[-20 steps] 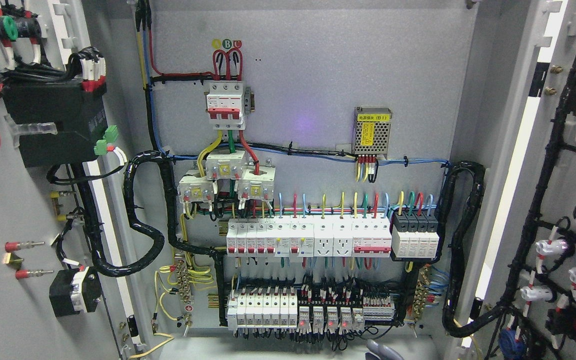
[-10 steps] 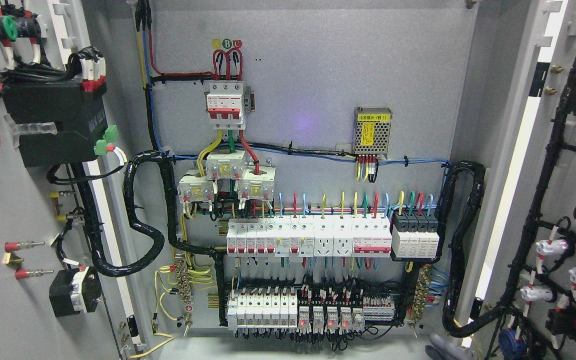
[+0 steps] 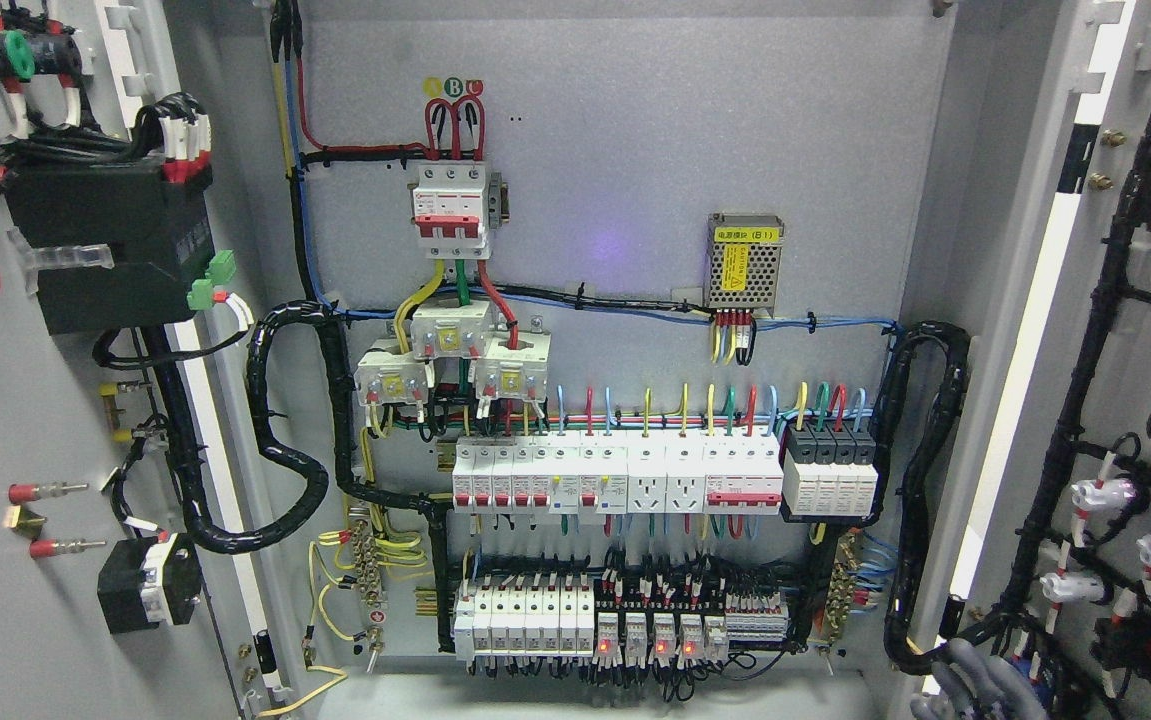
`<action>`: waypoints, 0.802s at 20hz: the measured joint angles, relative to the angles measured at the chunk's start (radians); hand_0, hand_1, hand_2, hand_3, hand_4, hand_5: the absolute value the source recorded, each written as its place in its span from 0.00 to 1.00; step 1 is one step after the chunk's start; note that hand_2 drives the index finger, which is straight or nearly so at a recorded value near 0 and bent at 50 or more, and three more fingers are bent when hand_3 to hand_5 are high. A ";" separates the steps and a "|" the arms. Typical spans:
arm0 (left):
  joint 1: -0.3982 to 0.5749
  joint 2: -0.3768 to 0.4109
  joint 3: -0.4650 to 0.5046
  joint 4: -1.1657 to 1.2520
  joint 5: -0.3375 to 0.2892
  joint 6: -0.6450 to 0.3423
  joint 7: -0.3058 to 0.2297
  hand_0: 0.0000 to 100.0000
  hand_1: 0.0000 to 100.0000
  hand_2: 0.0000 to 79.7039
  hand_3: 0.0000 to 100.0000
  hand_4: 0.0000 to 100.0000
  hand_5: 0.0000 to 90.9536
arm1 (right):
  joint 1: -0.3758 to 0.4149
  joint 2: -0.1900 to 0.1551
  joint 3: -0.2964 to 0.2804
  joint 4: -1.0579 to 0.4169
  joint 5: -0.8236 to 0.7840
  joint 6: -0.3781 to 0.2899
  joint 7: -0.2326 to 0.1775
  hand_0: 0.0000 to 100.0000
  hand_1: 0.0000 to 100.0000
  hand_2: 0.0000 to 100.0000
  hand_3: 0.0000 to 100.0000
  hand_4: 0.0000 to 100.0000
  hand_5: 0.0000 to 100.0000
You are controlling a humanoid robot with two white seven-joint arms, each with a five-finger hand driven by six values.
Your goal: Open door with both hands
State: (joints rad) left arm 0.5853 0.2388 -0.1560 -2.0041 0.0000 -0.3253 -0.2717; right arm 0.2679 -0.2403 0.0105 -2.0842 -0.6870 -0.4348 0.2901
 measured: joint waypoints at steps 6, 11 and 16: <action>-0.089 0.005 0.013 -0.044 0.000 0.003 0.025 0.00 0.00 0.00 0.00 0.00 0.00 | 0.004 -0.046 -0.048 -0.001 -0.010 -0.004 0.010 0.00 0.00 0.00 0.00 0.00 0.00; -0.141 0.005 0.031 -0.066 0.000 0.004 0.034 0.00 0.00 0.00 0.00 0.00 0.00 | 0.006 -0.094 -0.085 -0.001 -0.011 -0.035 0.011 0.00 0.00 0.00 0.00 0.00 0.00; -0.164 0.005 0.063 -0.080 0.000 0.008 0.036 0.00 0.00 0.00 0.00 0.00 0.00 | 0.007 -0.125 -0.112 0.000 -0.013 -0.044 0.012 0.00 0.00 0.00 0.00 0.00 0.00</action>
State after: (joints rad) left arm 0.4213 0.2436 -0.0929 -2.0840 0.0000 -0.3178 -0.2361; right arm 0.2749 -0.3652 -0.1013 -2.0838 -0.7000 -0.4790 0.3020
